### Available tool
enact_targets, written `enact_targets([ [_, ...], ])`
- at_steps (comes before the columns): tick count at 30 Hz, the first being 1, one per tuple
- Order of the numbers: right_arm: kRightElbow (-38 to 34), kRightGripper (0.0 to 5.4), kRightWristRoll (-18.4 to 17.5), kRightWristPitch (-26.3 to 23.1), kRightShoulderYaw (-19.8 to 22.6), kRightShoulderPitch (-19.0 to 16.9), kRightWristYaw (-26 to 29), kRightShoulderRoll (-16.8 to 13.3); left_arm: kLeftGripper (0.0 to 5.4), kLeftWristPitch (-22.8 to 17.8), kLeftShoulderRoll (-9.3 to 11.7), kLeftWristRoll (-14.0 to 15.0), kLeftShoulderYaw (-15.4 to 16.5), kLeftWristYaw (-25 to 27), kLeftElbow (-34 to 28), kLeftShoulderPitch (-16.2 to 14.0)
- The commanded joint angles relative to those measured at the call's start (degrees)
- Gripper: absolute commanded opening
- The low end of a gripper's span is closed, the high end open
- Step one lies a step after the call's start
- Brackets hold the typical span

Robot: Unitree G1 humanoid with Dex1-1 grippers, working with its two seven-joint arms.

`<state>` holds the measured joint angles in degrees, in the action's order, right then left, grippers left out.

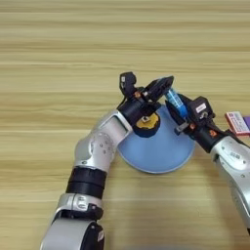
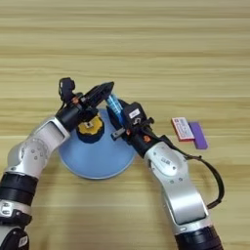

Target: Move the objects on the table

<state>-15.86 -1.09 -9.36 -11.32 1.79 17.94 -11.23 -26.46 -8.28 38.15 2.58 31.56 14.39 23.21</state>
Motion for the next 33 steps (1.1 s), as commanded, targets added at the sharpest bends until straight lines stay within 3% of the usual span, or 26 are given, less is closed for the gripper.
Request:
enact_targets([
  [1,-2.6,1.42,0.69,-1.17,0.12,2.17,-0.64,0.29,1.49,-3.75,-0.83,0.81,-1.17,-0.16,-1.49,-1.7],
  [13,-7.44,1.42,2.37,-4.73,-0.52,3.8,-1.32,1.1,1.35,-5.74,-0.27,1.79,-1.44,-2.11,-3.65,-2.52],
  [25,-5.75,1.42,2.68,-4.52,-0.77,3.33,-1.65,1.59,1.35,-2.95,0.34,0.44,-0.81,-2.72,-2.21,-2.19],
  [33,-5.27,2.56,2.27,-4.39,-0.08,3.17,-1.99,2.43,1.3,-1.88,0.65,-0.64,-0.52,-2.75,-1.15,-1.87],
])
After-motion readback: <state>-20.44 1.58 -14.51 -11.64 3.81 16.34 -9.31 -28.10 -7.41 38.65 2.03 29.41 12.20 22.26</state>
